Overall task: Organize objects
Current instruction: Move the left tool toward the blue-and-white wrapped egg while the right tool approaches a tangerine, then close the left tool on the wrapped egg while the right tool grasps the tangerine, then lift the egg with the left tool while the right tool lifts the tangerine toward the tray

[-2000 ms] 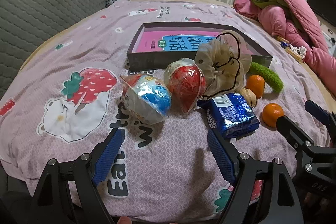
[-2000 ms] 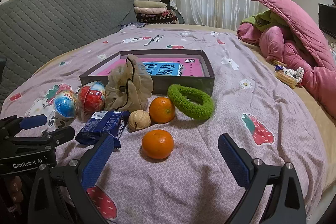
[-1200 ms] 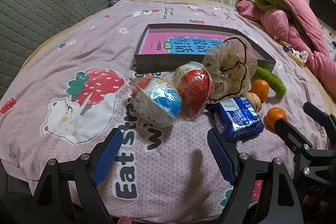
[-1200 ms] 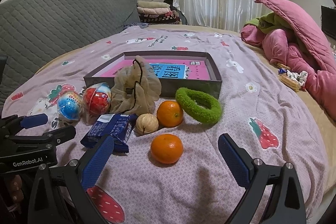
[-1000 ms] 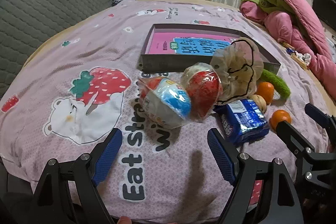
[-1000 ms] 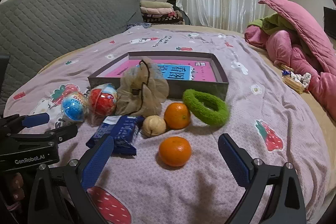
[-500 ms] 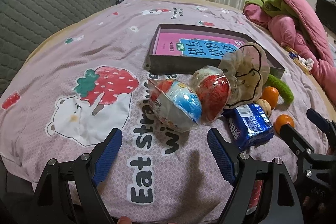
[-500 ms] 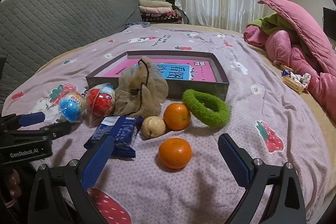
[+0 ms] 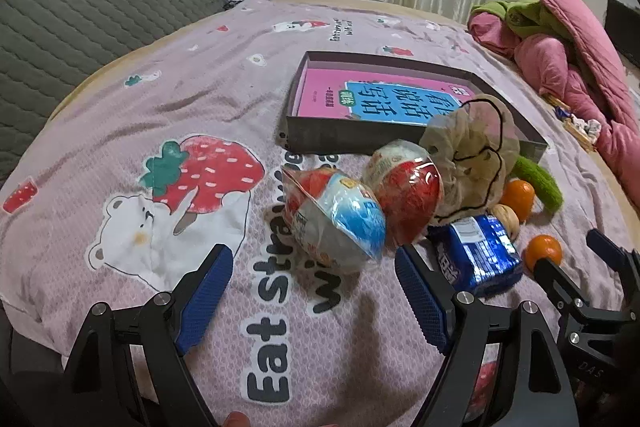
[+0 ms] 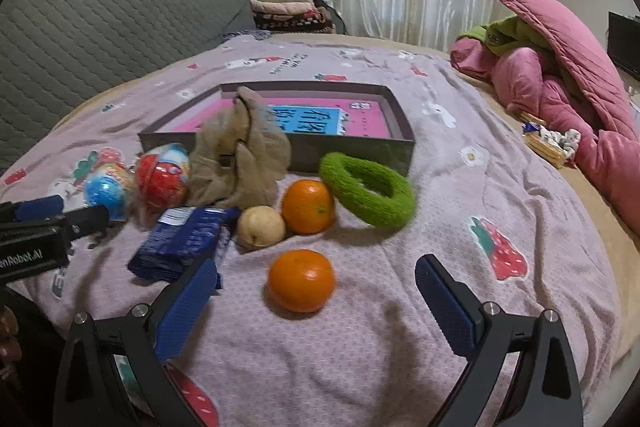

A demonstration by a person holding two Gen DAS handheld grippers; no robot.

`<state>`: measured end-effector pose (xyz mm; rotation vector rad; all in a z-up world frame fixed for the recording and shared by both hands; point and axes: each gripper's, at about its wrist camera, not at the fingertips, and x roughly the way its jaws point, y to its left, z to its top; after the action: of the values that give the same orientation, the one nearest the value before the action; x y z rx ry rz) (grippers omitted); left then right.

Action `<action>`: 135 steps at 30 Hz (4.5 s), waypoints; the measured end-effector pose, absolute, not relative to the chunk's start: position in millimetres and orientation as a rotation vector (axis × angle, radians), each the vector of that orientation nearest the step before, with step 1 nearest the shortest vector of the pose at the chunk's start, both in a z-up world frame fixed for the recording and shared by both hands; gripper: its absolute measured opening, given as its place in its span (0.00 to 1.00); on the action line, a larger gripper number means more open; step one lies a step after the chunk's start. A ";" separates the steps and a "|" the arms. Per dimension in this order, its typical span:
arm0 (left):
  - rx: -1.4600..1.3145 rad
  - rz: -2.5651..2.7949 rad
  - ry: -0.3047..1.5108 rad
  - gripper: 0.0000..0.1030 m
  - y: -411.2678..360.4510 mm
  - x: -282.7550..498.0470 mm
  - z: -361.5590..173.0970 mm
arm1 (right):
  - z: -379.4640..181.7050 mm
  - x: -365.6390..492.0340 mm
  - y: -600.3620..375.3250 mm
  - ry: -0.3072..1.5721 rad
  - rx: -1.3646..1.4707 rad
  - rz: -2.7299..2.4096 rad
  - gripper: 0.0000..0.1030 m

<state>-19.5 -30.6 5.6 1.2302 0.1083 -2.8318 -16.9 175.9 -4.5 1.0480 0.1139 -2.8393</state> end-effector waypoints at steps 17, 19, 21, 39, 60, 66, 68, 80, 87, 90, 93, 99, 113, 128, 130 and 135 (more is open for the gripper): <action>1.229 -2.791 0.160 0.82 -38.2 -36.5 4.8 | -13.9 -31.9 185.5 0.067 1.149 -2.826 0.93; 1.245 -2.789 0.159 0.82 -36.6 -38.0 4.3 | -14.7 -32.4 184.1 0.071 1.153 -2.820 0.93; 1.247 -2.787 0.161 0.82 -35.5 -40.4 3.5 | -16.1 -33.6 182.3 0.079 1.164 -2.813 0.93; 1.318 -2.686 0.252 0.82 -49.2 -70.2 -13.4 | -26.6 -41.9 177.9 0.117 1.235 -2.796 0.75; 1.339 -2.737 0.294 0.59 -48.1 -73.5 -13.0 | -26.7 -35.7 163.1 0.193 1.169 -2.731 0.39; 1.300 -2.795 0.271 0.59 -43.3 -62.9 -3.1 | -24.2 -34.9 163.5 0.194 1.158 -2.735 0.37; 1.263 -2.822 0.241 0.59 -40.4 -57.4 3.4 | -23.0 -35.0 164.4 0.194 1.153 -2.739 0.37; 1.175 -2.893 0.167 0.59 -29.8 -47.8 19.7 | -6.6 -28.6 169.0 0.161 1.053 -2.789 0.36; 1.134 -2.926 0.139 0.59 -20.8 -45.2 28.2 | 3.9 -25.8 167.5 0.156 0.985 -2.809 0.36; 1.113 -2.938 0.128 0.59 -17.1 -45.3 32.8 | 8.5 -25.2 167.0 0.148 0.961 -2.814 0.36; 1.093 -2.950 0.121 0.59 -14.5 -45.9 37.1 | 11.3 -24.9 166.5 0.147 0.946 -2.817 0.36; 1.045 -2.971 0.097 0.59 -9.2 -44.7 45.4 | 17.8 -23.6 164.9 0.160 0.902 -2.833 0.36; 0.977 -3.008 0.043 0.59 1.8 -46.7 59.5 | 38.1 -35.2 159.4 0.217 0.799 -2.876 0.36; 0.920 -3.018 -0.021 0.59 3.8 -52.8 70.2 | 47.8 -51.7 153.7 0.243 0.773 -2.891 0.36; 0.916 -3.019 -0.029 0.59 4.8 -54.3 70.0 | 48.2 -53.0 152.7 0.248 0.772 -2.890 0.36; 0.903 -3.022 -0.032 0.59 4.8 -59.1 72.1 | 49.9 -59.8 152.7 0.243 0.772 -2.895 0.36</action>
<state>-59.1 4.8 72.1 0.9033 -0.0323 -3.0217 -59.8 152.7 49.9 0.7718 0.2432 -2.8948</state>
